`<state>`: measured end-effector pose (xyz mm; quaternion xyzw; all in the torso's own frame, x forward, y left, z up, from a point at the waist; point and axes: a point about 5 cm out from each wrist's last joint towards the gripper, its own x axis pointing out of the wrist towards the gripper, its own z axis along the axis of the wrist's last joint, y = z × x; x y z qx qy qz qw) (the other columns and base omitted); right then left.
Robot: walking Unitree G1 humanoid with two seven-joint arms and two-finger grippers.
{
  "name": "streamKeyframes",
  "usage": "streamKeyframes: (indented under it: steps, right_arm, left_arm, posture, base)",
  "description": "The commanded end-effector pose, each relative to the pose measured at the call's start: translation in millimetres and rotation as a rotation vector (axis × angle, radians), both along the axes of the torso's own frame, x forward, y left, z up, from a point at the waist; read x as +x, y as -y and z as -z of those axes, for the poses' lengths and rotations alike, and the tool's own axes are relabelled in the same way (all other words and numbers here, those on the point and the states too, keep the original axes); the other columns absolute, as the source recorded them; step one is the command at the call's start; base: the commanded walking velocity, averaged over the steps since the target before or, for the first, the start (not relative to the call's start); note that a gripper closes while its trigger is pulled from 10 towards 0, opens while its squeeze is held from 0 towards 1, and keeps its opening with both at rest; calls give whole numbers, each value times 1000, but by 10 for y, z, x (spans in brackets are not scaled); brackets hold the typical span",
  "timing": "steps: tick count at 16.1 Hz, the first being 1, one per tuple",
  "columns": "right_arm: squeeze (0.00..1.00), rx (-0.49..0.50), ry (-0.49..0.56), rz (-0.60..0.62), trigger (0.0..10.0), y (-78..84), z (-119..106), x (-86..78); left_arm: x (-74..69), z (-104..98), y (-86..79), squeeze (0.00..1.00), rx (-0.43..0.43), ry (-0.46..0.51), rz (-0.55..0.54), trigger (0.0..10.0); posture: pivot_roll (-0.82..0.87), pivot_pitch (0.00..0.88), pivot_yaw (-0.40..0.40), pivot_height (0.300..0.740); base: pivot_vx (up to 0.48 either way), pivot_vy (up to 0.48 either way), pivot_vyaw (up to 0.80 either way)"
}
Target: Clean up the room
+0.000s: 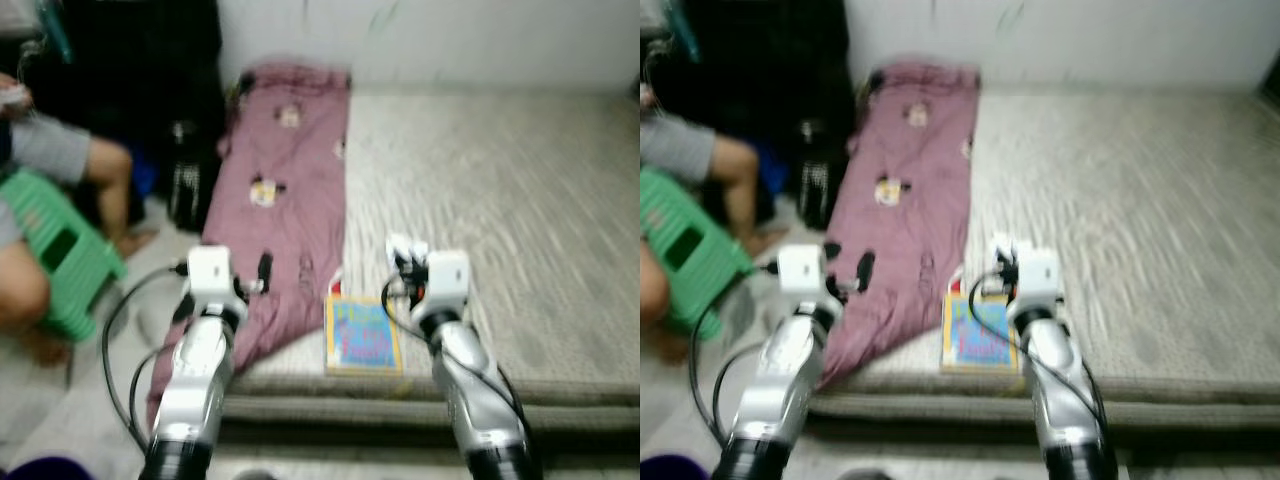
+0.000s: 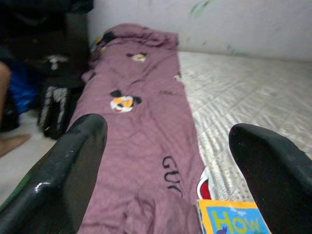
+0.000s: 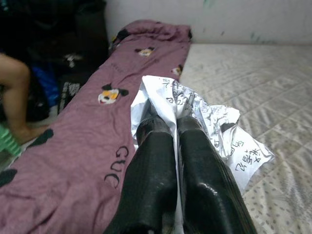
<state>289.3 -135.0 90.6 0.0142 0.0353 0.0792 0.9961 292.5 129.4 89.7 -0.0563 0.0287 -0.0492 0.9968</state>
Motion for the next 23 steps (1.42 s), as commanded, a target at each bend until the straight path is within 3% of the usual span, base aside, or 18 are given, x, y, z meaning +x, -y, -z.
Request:
streamKeyframes:
  steps: [1, 9, 12, 15, 23]
  right_arm:
    - [0, 13, 18, -24, 10000, -81, -54, 24]
    - [0, 12, 15, -27, 10000, -90, -43, 45]
    - [0, -10, 29, -39, 10000, -108, -51, 44]
    - [0, -13, 35, -54, 10000, -127, -50, 53]
    - [0, -17, 39, -56, 10000, -134, -50, 65]
  left_arm:
    - [8, -4, -112, 0, 17, -4, -29, 10000]
    - [24, 0, -102, 0, 20, -4, -23, 10000]
    - [22, -44, -90, 0, 35, 36, -22, 10000]
    - [22, -93, -30, 0, 59, 83, 15, 10000]
    - [33, -65, -51, 0, 62, 63, -7, 10000]
  posture:
    - [-2, 15, 37, 740]
    - [-1, 0, 37, 740]
    - [-1, 0, 38, 740]
    - [0, 0, 40, 740]
    - [1, 0, 39, 740]
  base:
    - [0, 480, 0]
    - [0, 480, 0]
    - [0, 307, 0]
    - [0, 0, 777]
    - [0, 0, 800]
